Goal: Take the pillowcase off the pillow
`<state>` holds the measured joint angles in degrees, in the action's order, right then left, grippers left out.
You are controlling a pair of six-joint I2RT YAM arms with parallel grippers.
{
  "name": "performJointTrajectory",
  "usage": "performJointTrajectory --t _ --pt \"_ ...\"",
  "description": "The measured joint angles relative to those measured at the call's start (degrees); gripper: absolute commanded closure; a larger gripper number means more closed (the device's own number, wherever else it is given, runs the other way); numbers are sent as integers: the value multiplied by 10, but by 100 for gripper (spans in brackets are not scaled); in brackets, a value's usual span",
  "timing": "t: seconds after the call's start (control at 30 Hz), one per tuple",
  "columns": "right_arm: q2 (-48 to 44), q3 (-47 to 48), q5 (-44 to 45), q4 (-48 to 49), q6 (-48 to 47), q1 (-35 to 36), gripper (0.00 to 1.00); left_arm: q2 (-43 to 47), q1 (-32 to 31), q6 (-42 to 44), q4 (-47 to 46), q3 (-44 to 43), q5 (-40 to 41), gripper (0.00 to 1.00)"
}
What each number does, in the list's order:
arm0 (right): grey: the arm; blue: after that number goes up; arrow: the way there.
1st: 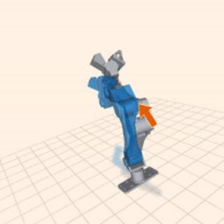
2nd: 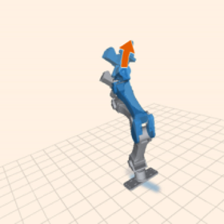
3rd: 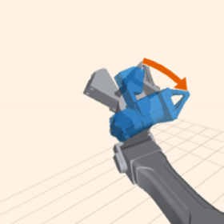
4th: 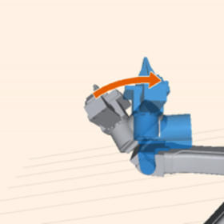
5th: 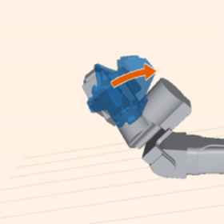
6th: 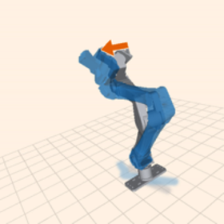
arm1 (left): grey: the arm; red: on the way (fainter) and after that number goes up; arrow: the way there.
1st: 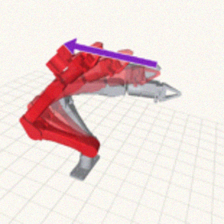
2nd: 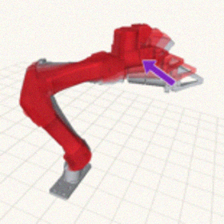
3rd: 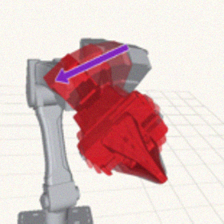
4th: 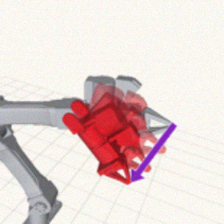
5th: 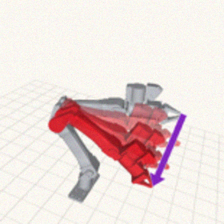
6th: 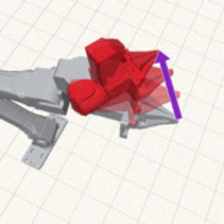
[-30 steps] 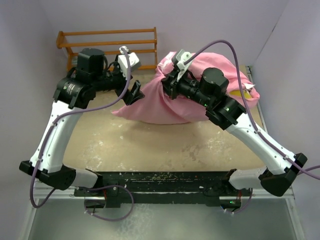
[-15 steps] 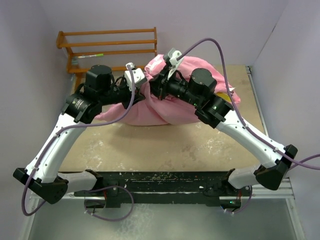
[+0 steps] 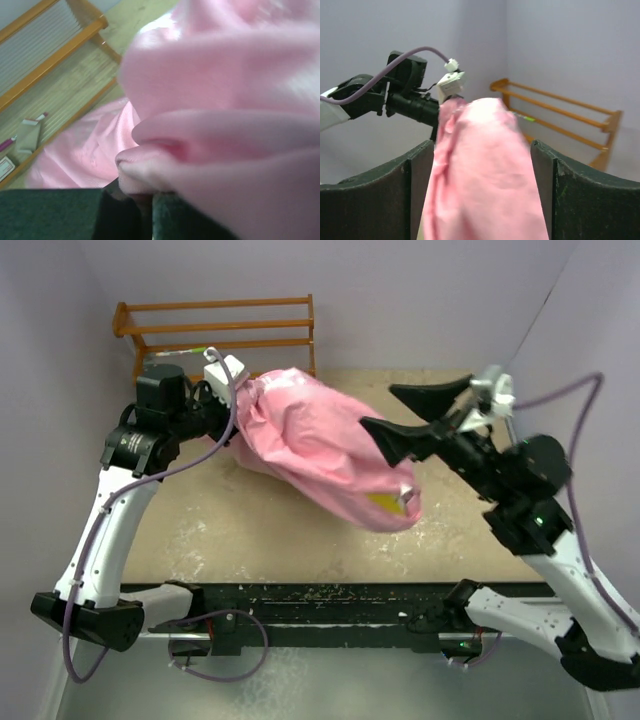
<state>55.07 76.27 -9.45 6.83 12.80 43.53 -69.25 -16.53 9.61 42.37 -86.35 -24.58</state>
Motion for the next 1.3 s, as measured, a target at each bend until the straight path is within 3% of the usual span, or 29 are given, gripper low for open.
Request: performJointTrajectory --t 0.2,0.4,0.6,0.8,0.97,1.0,1.1,1.17,1.3 --pt "-110 -45 -6 -66 -45 -19 3 -4 23 -2 37 -21 -7 100" --pt "-81 -123 -73 -83 -59 -12 0 -24 23 -14 66 -63 -10 100" --pt "-4 -191 -48 -84 -64 105 0 -40 23 -26 81 -90 -12 100" --pt "7 -210 14 -44 -88 206 3 -42 23 -26 100 -103 -6 100" --pt "-2 -219 68 -19 -102 218 19 -46 23 -31 101 -114 5 100" --pt "-3 -219 80 -17 -106 218 29 -47 23 -31 101 -116 5 100" --pt "5 -218 121 -19 -116 218 76 -50 23 -36 105 -123 5 100" --pt "11 -217 151 -22 -122 218 99 -51 23 -40 113 -128 3 100" --pt "2 -199 191 -39 -121 214 100 -50 23 -40 114 -127 3 100"
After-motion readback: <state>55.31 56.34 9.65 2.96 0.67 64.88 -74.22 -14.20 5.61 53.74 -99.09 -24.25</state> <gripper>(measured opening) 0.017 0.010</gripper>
